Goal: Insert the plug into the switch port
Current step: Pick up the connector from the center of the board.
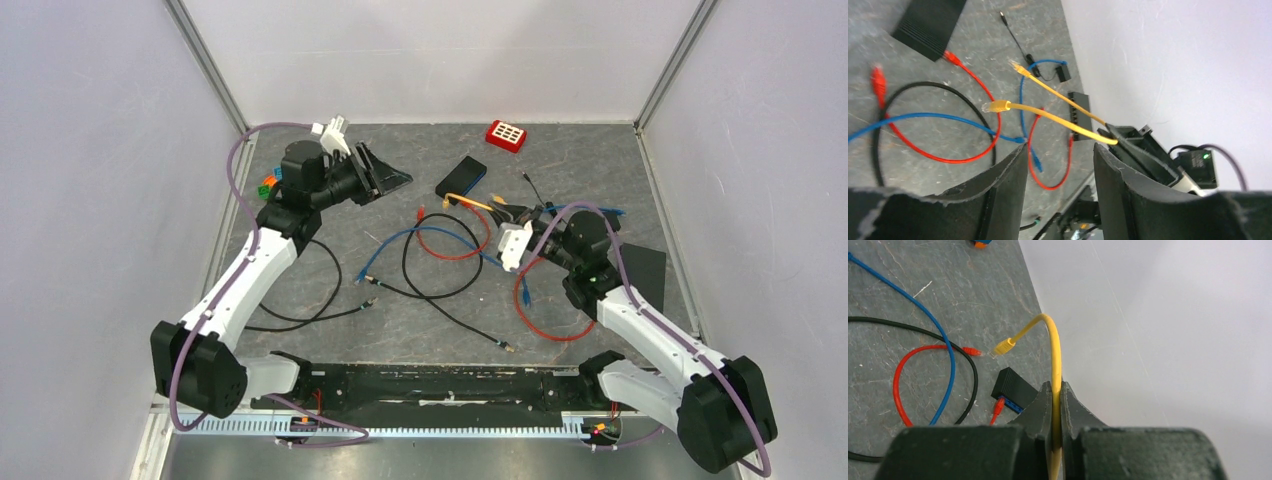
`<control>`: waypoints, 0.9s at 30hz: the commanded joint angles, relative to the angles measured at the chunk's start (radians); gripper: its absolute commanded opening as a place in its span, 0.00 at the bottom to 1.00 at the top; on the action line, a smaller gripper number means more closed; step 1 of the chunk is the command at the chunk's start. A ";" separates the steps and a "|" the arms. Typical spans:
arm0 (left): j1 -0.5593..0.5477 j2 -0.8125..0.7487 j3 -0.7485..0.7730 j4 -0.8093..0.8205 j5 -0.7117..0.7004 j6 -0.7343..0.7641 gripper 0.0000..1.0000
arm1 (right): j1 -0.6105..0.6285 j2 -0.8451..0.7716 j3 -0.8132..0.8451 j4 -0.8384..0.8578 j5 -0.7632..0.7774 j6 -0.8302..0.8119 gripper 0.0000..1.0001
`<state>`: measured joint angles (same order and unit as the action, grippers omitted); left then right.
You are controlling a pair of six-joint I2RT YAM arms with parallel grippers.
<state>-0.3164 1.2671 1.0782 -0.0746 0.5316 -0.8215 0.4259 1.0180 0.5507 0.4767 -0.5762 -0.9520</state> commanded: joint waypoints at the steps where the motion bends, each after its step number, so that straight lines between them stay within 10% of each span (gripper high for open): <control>1: -0.009 0.041 -0.087 0.221 0.070 -0.264 0.57 | 0.043 -0.038 -0.051 0.180 0.050 -0.164 0.00; 9: -0.081 0.130 -0.220 0.454 0.015 -0.462 0.59 | 0.118 -0.064 -0.164 0.237 0.136 -0.261 0.00; 27: -0.196 0.215 -0.216 0.325 -0.133 -0.456 0.60 | 0.238 -0.051 -0.252 0.270 0.281 -0.356 0.00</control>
<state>-0.4957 1.4780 0.8555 0.2802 0.4549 -1.2675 0.6476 0.9714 0.3176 0.6598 -0.3470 -1.2575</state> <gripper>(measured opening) 0.600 0.032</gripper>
